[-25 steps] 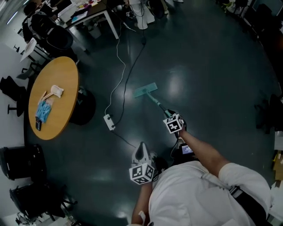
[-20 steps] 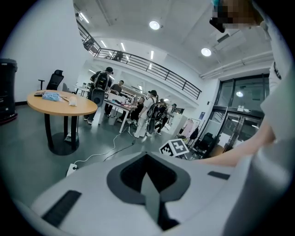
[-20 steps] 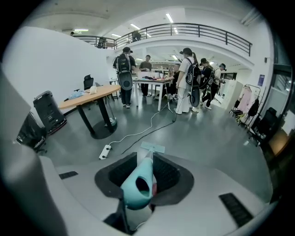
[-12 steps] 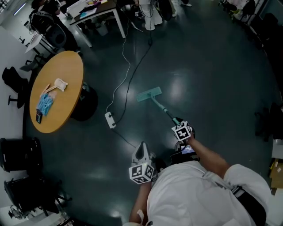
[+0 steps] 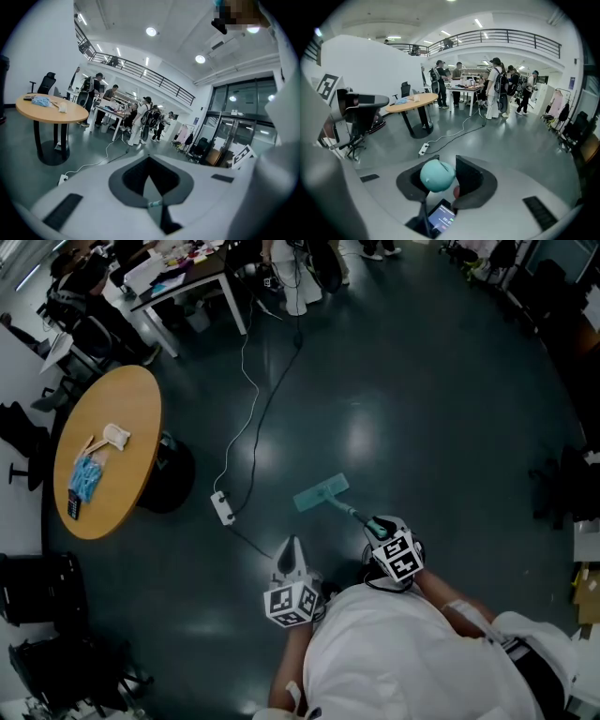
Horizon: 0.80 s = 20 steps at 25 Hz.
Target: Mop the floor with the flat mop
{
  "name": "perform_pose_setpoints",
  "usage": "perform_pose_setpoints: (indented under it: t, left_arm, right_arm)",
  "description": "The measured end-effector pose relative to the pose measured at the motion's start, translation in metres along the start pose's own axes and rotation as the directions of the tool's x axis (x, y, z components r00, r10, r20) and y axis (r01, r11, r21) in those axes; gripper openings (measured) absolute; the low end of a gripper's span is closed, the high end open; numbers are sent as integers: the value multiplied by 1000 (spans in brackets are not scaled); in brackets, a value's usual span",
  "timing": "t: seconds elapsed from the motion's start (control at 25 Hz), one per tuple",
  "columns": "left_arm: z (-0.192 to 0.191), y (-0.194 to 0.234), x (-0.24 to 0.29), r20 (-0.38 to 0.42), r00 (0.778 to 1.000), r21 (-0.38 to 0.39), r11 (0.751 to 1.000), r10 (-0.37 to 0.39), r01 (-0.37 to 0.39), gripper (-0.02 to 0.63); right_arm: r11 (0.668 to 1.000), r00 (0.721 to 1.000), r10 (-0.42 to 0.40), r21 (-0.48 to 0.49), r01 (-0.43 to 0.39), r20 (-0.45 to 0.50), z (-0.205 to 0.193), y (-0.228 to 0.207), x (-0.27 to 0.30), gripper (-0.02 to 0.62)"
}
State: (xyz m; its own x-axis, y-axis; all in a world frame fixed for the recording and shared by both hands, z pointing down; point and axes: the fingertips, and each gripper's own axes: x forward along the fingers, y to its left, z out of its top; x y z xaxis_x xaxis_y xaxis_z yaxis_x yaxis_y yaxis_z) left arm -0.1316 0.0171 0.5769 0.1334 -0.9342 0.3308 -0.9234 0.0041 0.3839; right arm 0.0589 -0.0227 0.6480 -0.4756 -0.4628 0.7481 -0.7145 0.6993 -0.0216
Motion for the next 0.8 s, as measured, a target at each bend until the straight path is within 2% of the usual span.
perform_pose_setpoints:
  t: [0.8]
  left_arm:
    - [-7, -12, -14, 2, 1000, 7, 1000, -7, 7, 5]
  right_arm:
    - [1000, 999, 23, -1, -23, 37, -1, 11, -1, 115]
